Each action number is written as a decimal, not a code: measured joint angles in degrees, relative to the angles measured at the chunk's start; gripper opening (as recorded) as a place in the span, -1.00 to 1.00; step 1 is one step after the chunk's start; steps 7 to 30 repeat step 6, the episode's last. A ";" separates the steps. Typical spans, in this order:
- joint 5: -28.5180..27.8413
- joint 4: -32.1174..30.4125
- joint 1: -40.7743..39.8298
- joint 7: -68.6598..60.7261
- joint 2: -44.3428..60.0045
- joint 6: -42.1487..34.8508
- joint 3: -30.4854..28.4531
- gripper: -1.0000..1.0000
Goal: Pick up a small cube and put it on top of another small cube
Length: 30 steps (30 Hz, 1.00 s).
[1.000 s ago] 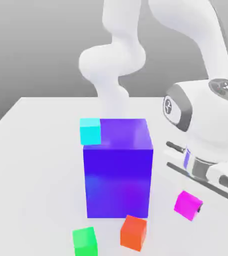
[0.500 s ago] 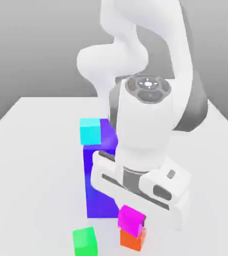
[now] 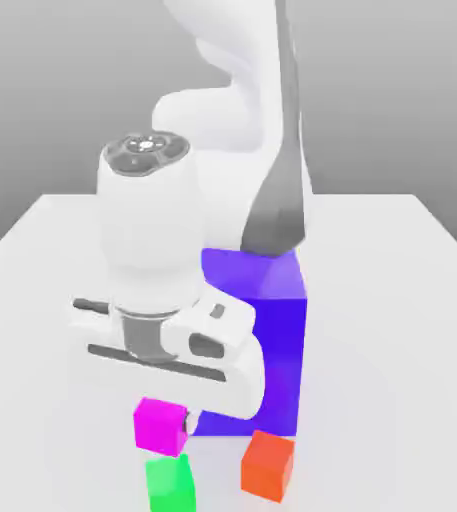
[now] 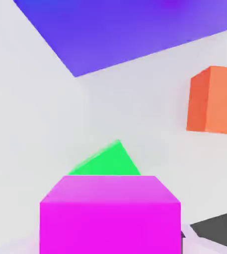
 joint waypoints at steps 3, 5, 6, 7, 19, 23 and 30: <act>3.49 0.26 -1.96 -2.65 4.34 3.64 2.50 -1.00; 4.23 0.32 -2.40 -3.19 5.21 4.37 3.05 1.00; 4.23 0.32 -2.41 -3.19 5.21 4.37 3.05 1.00; 4.23 0.32 -2.41 -3.19 5.21 4.37 3.05 1.00; 4.23 0.32 -2.41 -3.19 5.21 4.37 3.05 1.00; 4.23 0.32 -2.41 -3.19 5.21 4.37 3.05 1.00; 4.23 0.32 -2.41 -3.19 5.21 4.37 3.05 1.00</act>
